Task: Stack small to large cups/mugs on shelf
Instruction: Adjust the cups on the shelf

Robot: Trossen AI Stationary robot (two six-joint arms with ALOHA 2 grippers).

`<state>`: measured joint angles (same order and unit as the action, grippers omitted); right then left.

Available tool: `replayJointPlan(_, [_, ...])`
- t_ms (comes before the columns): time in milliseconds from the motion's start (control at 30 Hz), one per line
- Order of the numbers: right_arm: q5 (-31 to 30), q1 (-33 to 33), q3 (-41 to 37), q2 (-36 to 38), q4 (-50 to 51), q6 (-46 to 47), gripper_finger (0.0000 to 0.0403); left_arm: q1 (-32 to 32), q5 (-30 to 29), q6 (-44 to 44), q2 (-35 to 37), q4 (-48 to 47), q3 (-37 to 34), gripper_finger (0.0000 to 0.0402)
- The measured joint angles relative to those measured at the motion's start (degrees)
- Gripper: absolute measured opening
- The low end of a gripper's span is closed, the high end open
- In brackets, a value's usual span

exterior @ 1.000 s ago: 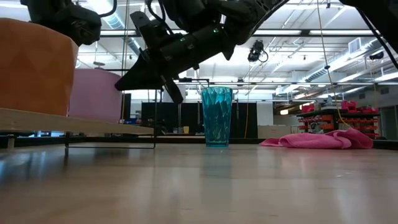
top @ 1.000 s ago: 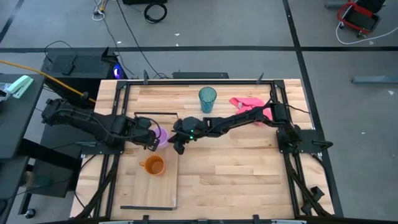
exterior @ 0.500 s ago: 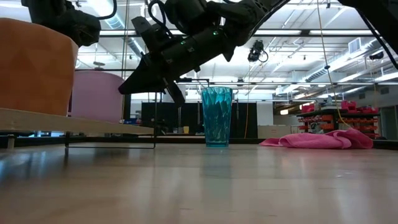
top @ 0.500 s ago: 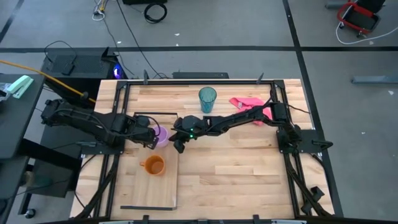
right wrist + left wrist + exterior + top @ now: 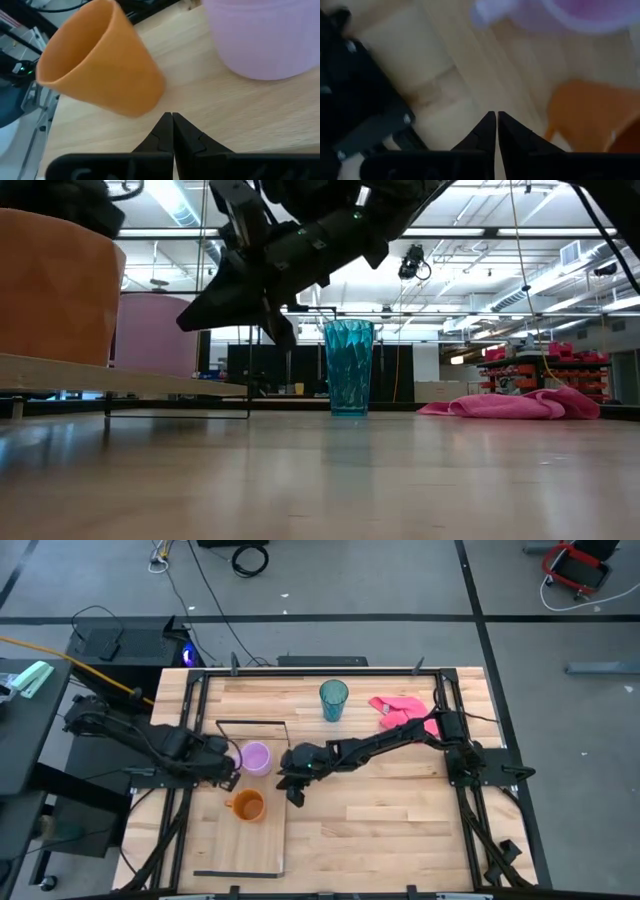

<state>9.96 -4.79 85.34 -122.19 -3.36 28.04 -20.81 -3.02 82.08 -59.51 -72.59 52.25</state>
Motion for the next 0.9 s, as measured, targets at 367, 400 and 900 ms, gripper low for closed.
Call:
replayJointPlan(367, [-0.9,-0.03,0.0,0.02,-0.26,0.25,0.0003,-11.58,5.47,10.48,-0.08,3.96,-0.02,0.0022])
replayJointPlan(400, [-0.9,-0.03,0.0,0.02,-0.5,0.25,0.0003,-12.08,5.48,11.03,-0.08,4.63,-0.02,0.0022])
replayJointPlan(900, [1.11,-2.58,0.0,0.02,-2.11,-2.1,0.0002,-13.58,6.35,11.3,-3.74,10.95,-0.17,0.0022])
